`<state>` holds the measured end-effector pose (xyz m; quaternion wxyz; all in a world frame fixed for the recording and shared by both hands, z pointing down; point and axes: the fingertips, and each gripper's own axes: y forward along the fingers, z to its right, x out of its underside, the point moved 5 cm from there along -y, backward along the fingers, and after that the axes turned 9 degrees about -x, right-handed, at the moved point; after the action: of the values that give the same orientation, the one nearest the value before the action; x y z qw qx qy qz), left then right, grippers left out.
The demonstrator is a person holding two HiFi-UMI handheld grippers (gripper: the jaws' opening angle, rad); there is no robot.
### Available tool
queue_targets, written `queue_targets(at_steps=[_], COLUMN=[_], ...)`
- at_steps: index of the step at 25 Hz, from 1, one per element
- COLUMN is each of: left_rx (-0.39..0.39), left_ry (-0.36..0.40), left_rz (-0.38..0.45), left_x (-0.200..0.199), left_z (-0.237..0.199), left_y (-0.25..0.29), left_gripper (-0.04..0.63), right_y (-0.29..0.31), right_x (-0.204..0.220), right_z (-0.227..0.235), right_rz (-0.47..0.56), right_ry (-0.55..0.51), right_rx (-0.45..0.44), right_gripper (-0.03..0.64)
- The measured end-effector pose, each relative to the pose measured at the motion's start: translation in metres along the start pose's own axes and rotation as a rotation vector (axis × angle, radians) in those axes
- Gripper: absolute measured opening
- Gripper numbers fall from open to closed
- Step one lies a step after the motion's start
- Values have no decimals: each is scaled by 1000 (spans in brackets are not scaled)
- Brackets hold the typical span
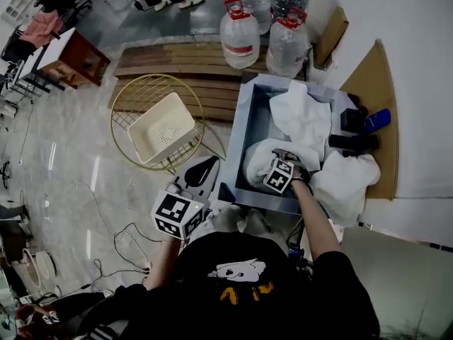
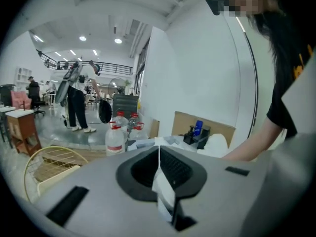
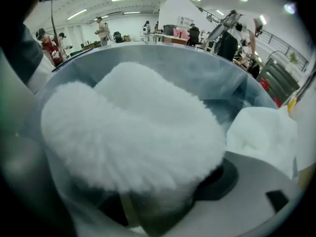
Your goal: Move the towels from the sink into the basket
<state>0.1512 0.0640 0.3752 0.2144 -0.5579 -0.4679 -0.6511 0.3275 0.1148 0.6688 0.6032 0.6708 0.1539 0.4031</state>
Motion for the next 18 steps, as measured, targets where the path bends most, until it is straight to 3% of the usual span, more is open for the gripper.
queue_targets(at_steps=[1, 4, 7, 18], left_rx=[-24, -72, -90, -97], left_ry=[-13, -43, -45, -53], left_rz=[-1, 3, 9, 27], left_x=[2, 4, 5, 4], left_z=[-3, -7, -3, 10], left_y=[-3, -10, -12, -15], left_gripper=[11, 11, 11, 12], right_y=[1, -4, -20, -155], right_x=[0, -1, -6, -43], right_z=[1, 2, 3, -6], right_rz=[24, 76, 113, 512], right_ry=[10, 60, 102, 214], right_rx=[27, 67, 69, 235], right_gripper=[412, 265, 184, 149])
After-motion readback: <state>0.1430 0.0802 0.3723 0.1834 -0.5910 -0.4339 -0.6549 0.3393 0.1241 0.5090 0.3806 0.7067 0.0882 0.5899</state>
